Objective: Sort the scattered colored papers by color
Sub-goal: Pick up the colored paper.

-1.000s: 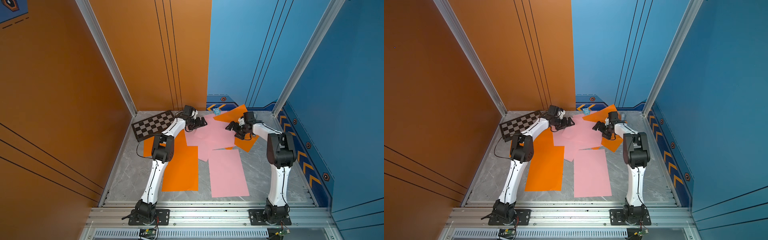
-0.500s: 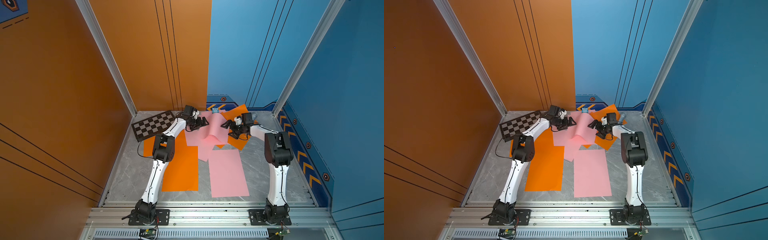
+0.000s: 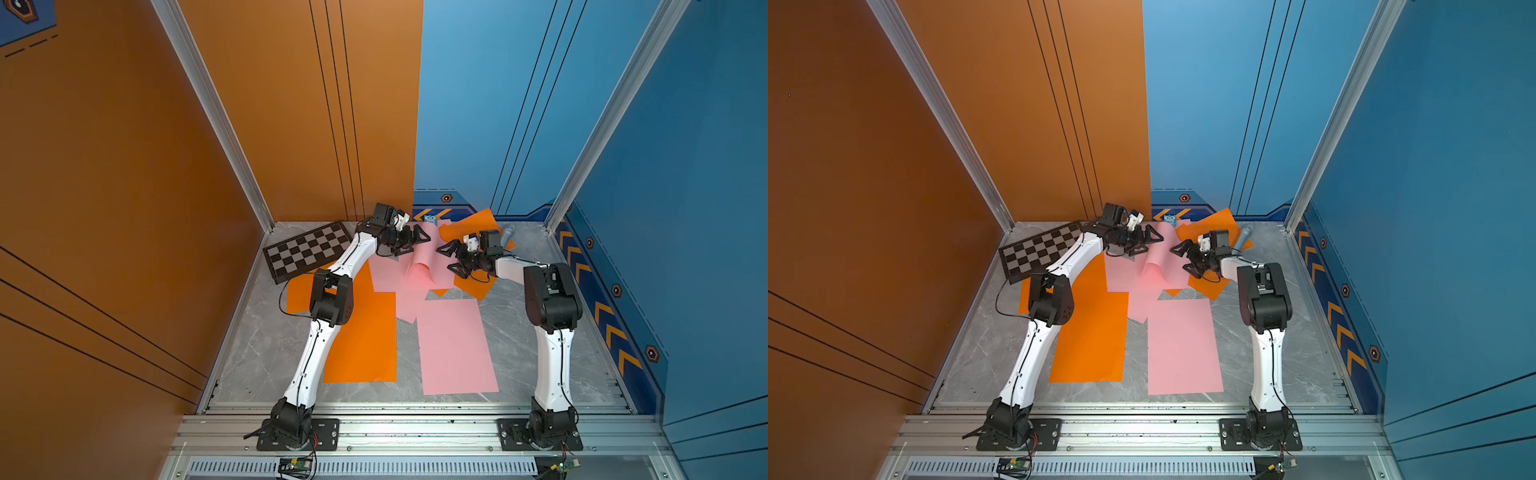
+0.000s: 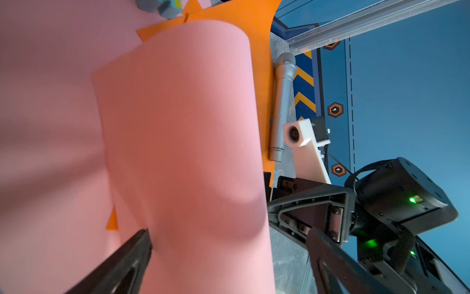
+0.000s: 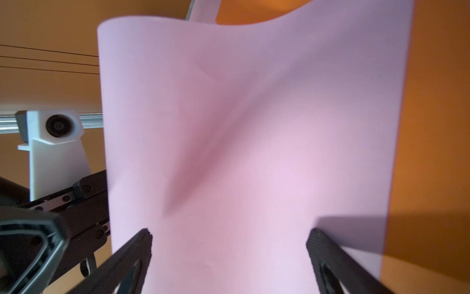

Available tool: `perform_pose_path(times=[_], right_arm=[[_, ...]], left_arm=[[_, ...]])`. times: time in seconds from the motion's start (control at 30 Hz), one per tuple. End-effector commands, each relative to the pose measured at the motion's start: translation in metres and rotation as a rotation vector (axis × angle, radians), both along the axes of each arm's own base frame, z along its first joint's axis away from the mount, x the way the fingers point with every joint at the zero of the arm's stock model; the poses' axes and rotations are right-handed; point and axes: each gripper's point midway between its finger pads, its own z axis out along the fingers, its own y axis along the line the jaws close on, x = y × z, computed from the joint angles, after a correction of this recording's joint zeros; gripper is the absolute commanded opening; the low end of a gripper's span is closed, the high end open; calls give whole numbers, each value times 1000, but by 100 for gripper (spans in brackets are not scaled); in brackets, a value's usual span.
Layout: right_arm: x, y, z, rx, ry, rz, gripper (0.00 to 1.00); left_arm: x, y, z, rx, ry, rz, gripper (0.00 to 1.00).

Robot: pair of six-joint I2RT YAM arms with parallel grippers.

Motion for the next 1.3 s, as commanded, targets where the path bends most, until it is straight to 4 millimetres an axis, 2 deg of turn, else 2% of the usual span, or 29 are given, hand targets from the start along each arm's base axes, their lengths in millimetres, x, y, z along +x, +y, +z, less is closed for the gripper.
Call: perform_pose_path(times=[0.0,0.27,0.43,0.5,0.57,0.67,0.87,0.97,1.1,1.13,1.27], right_arm=[[-11,7,-25,-10,65,11,98],[-20,2,-25,-40,67,21,98],[-23,-9,-24,-34,64,-11,97],[-23,-12,-22,-28,58,-17,97],[-23,-13,-18,-27,50,-16,97],[-23,-12,-11,-25,36,-12,96],[-22,-13,-1,-21,18,-13,96],[-23,-17,9,-19,0,-21,96],[-23,-26,34,-25,-43,-27,96],[-24,-28,49,-28,-70,-27,96],[-28,-41,74,-69,-116,-17,97]], left_arm=[[-12,-17,-2,-36,37,-48,98],[-31,-35,6,-77,69,-107,98],[-30,-28,4,-79,96,-93,100],[-29,-22,-2,-64,100,-81,96],[-29,-18,-5,-55,100,-78,88],[-29,-16,-12,-48,117,-71,68],[-29,-10,-21,-25,127,-53,49],[-27,-6,-15,-20,109,-46,43],[-24,1,1,-39,75,-58,37],[-25,2,5,-48,69,-67,36],[-29,6,18,-83,48,-106,33]])
